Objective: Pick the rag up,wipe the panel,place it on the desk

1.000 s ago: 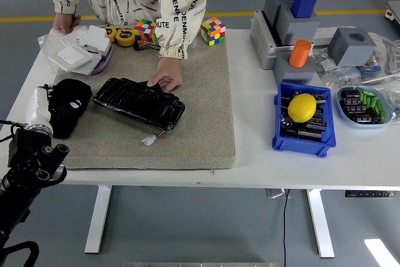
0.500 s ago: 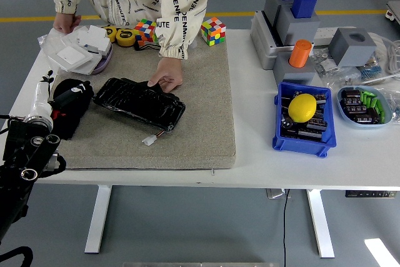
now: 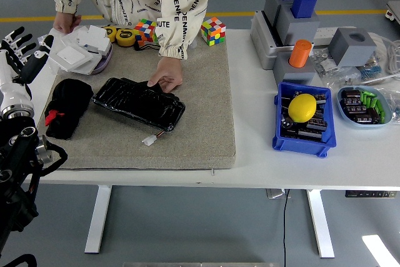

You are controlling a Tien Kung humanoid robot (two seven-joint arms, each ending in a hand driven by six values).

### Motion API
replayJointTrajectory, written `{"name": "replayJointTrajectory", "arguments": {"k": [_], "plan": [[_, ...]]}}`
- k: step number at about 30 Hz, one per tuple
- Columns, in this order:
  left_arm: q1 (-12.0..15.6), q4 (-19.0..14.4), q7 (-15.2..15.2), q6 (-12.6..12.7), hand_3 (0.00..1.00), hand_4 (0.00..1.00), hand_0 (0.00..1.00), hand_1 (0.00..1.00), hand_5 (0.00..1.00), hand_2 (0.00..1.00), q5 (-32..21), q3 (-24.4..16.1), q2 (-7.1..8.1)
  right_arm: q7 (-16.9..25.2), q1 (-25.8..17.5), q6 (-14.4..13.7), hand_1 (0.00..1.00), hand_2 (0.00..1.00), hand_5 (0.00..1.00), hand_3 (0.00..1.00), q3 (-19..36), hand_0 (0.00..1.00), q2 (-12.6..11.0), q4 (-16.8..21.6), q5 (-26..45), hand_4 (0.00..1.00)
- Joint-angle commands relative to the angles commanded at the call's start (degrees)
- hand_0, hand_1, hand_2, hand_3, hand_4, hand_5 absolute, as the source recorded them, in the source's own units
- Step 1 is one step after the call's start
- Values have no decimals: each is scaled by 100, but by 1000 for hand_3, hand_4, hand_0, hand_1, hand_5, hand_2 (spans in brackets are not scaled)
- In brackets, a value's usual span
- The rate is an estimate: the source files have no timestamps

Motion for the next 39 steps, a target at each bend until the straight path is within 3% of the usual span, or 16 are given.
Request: {"name": "replayJointTrajectory", "arguments": {"k": [6,9,13,29,39], "plan": [[106,-75,-85,-68,744,931,553,659,293,672,-167,-98,11,-1,33,-2,546,489,348,520,-2,522,-19,-6,-19,841],[120,-81,-384,-54,744,931,553,659,293,672,-331,-75,56,0,50,-5,546,489,348,520,-4,522,-36,-10,-40,841],[121,-130,-542,-94,739,932,556,670,298,667,-332,-127,73,4,77,-9,547,489,347,520,28,522,-41,-23,-83,841],[203,-391,-467,-283,739,925,569,680,296,668,6,-361,148,16,81,-33,546,489,346,519,329,521,-35,-101,-389,840],[500,-582,-370,-394,739,923,574,683,295,670,87,-425,110,-4,-31,-33,546,488,347,519,386,521,63,-65,-388,838]]}}
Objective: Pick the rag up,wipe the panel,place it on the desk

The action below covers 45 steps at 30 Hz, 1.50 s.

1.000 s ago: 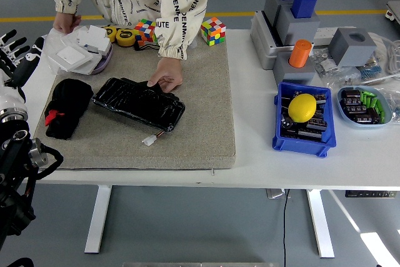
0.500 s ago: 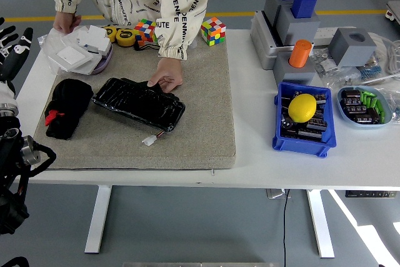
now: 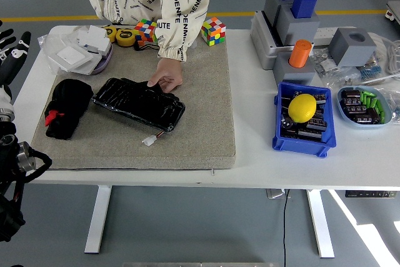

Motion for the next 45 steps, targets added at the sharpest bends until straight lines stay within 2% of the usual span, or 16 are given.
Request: {"name": "replayJointTrajectory", "arguments": {"k": [24,45], "plan": [[483,-163,196,-204,731,920,584,687,299,669,323,-70,-188,-92,-243,34,548,488,349,518,312,524,131,-27,-152,835],[564,-211,236,-238,726,916,587,685,297,665,473,15,-239,-110,-278,41,550,489,353,519,646,522,164,-96,-382,836]]}}
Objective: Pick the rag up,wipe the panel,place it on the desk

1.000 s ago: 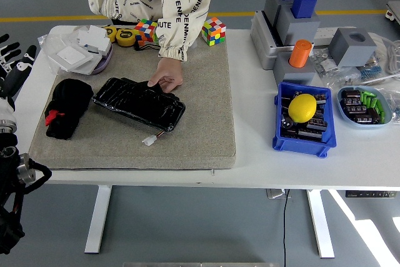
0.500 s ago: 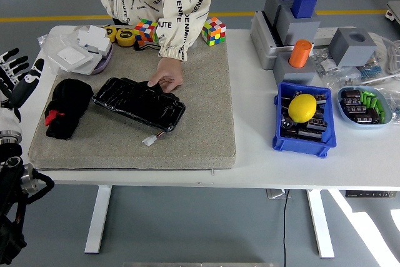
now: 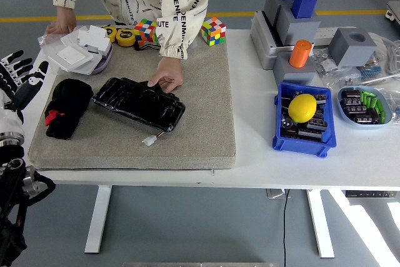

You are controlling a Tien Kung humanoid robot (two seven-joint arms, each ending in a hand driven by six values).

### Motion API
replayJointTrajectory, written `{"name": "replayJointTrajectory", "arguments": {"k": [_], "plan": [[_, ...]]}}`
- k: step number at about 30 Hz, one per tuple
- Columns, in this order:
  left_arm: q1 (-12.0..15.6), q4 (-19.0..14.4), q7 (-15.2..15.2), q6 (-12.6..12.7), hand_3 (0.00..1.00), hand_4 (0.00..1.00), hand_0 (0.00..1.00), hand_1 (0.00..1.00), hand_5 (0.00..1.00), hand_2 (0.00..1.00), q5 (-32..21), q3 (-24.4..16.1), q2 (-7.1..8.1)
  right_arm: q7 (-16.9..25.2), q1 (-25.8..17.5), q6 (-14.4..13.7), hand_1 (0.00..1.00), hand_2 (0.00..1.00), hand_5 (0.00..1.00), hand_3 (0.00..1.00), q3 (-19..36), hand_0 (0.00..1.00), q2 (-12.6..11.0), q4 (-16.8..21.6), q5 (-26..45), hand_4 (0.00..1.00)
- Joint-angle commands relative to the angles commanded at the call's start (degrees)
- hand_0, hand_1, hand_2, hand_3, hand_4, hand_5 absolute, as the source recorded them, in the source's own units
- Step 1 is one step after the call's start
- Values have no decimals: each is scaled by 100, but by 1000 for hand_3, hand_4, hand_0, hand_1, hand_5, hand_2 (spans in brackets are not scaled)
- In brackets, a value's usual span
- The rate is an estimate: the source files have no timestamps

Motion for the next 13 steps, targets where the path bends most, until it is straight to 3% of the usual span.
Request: {"name": "replayJointTrajectory", "arguments": {"k": [13], "plan": [[-58,50,15,-13,722,913,588,684,295,665,19,42,37,-22,13,-8,552,490,353,519,85,522,6,-6,-77,837]]}}
